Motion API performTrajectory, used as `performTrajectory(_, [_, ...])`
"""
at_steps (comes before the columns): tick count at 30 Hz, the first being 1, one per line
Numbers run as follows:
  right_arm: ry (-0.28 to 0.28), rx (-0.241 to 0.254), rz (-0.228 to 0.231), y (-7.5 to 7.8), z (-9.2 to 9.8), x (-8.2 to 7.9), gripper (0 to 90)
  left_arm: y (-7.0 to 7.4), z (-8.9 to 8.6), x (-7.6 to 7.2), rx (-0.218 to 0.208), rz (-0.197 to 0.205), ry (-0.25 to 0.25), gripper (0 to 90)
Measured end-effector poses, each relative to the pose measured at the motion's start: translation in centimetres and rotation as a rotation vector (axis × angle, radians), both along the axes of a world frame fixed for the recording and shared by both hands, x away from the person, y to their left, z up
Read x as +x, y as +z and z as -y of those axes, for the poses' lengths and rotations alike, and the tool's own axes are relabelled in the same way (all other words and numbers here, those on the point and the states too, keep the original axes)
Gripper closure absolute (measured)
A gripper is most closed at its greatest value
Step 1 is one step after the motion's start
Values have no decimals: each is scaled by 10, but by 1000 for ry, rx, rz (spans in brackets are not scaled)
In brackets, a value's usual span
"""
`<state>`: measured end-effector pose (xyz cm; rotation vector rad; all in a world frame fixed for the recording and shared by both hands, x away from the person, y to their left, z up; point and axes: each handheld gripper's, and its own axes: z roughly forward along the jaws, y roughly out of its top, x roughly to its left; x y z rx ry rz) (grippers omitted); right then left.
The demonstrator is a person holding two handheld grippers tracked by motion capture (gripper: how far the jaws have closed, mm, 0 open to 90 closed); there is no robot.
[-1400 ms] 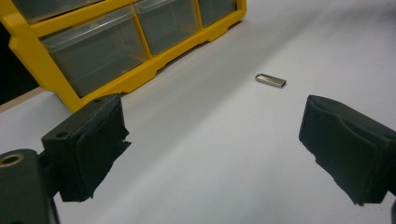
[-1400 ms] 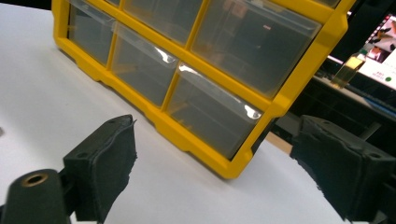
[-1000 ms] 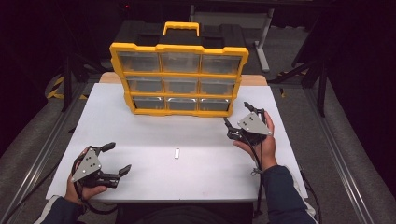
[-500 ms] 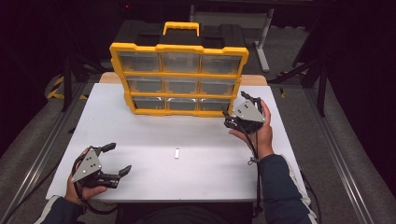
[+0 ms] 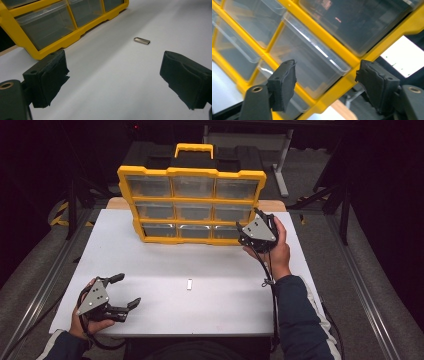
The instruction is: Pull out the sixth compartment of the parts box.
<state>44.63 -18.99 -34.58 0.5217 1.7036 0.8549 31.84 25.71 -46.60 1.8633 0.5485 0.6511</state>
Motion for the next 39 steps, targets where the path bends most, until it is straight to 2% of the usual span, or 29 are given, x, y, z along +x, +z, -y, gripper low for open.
performTrajectory(1, [-19,-46,18,2,-1,2,352,0,0,0,3,-2,2,85])
performTrajectory(3, [-37,-107,20,5,-1,4,397,-1,1,0,9,-4,0,86])
performTrajectory(4, [-37,-107,20,5,-1,4,397,-1,1,0,9,-4,0,86])
performTrajectory(5, [-44,-135,27,6,-1,6,418,-1,1,0,11,-5,-2,86])
performTrajectory(7, [-44,-229,29,9,-3,9,491,-1,2,0,16,-5,-2,87])
performTrajectory(9, [-44,-302,42,11,-7,10,541,-1,2,1,17,-7,-4,87])
performTrajectory(10, [-40,-325,43,11,-9,10,550,-1,2,1,17,-7,-4,88])
performTrajectory(14, [-35,-473,61,9,-20,12,610,-2,2,1,23,-13,-5,89])
performTrajectory(16, [-37,-488,63,9,-21,12,624,-2,3,1,26,-14,-4,89])
performTrajectory(17, [-41,-531,67,7,-25,14,634,-2,3,1,26,-14,-4,90])
performTrajectory(20, [-63,-588,86,6,-28,17,644,-2,3,1,29,-16,-6,91])
performTrajectory(24, [-75,-621,90,4,-30,21,668,-3,3,2,30,-21,-11,93])
performTrajectory(25, [-96,-654,100,2,-31,24,684,-3,3,2,30,-22,-13,93])
performTrajectory(30, [-115,-669,118,0,-31,28,701,-3,3,1,28,-23,-15,93])
performTrajectory(33, [-142,-713,134,-1,-33,30,727,-3,3,1,31,-25,-18,94])
performTrajectory(39, [-150,-770,145,-2,-36,31,752,-3,3,2,32,-28,-16,94])
